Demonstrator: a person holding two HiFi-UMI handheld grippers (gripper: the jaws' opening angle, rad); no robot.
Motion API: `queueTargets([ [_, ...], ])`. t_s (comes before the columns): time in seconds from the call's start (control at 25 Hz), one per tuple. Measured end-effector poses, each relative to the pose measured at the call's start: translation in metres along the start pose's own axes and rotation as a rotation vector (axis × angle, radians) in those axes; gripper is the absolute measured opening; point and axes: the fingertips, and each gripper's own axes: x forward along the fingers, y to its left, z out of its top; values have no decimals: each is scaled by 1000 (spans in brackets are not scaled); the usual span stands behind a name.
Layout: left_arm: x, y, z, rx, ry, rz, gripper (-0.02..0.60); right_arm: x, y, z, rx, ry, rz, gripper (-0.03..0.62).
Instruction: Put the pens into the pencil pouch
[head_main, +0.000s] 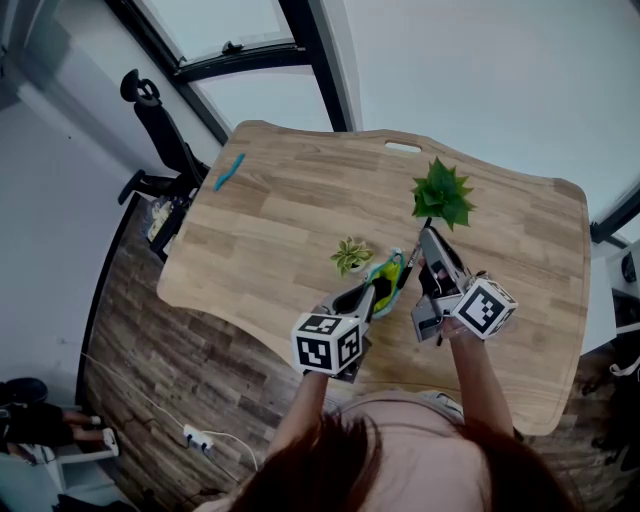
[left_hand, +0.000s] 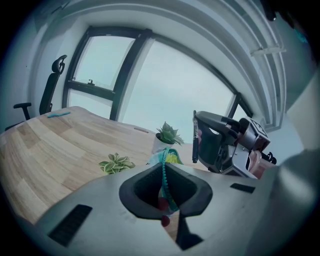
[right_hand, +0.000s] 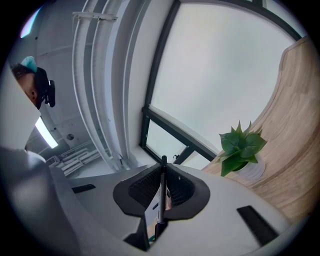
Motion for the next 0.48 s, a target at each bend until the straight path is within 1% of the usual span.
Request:
queueTargets([
  [0.24,1,-1,-1,-3,2,-7,11,8,-4,-10,-2,-16,1,31],
  [0.48,1,0,0,-10,-2,-5,11,15,-2,-31,-107,36,14,31],
])
